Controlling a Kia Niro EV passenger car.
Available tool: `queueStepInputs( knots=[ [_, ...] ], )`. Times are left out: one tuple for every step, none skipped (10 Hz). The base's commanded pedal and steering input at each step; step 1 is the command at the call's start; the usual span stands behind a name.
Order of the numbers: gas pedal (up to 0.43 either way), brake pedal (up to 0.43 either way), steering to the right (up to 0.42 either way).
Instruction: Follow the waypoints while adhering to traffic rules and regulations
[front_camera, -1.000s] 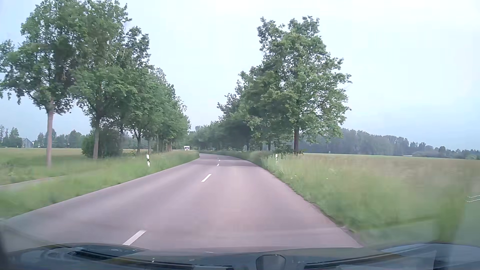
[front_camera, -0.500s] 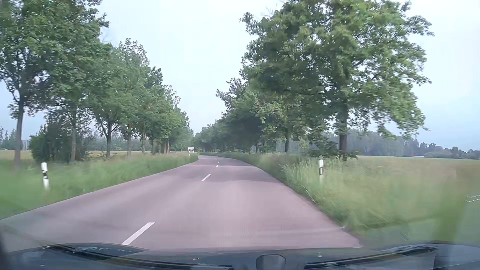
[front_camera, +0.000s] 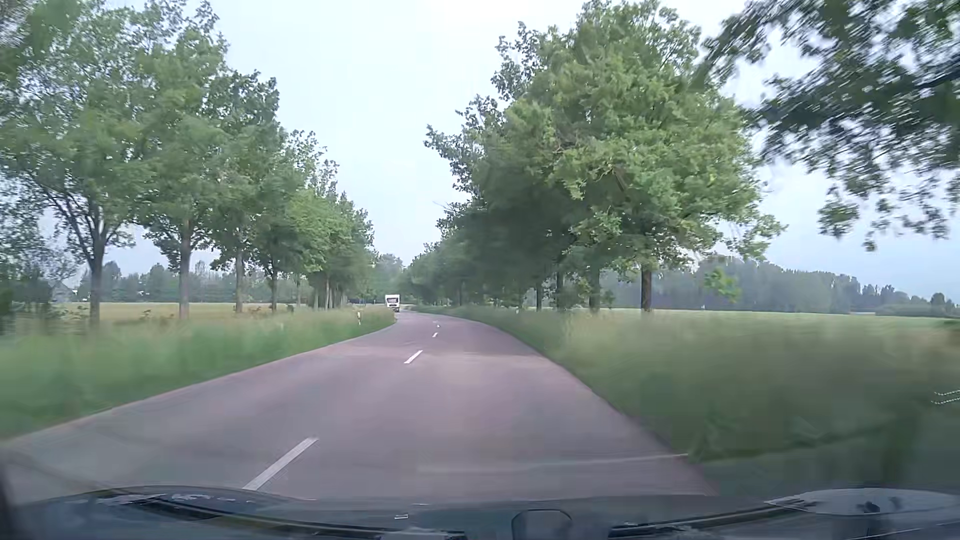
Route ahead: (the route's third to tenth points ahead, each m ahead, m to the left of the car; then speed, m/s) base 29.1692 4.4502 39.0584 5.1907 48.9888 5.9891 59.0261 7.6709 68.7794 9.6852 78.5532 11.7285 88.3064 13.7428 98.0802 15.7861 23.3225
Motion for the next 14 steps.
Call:
queueStepInputs(
  knots=[
    [0.280, 0.000, -0.018],
    [0.280, 0.000, -0.018],
    [0.280, 0.000, -0.018],
    [0.280, 0.000, -0.019],
    [0.280, 0.000, -0.019],
    [0.280, 0.000, -0.019],
    [0.280, 0.000, -0.019],
    [0.280, 0.000, -0.019],
    [0.280, 0.000, -0.019],
    [0.280, 0.000, -0.019],
    [0.280, 0.000, -0.019],
    [0.280, 0.000, -0.019],
    [0.280, 0.000, -0.019],
    [0.280, 0.000, -0.019]
  ],
)
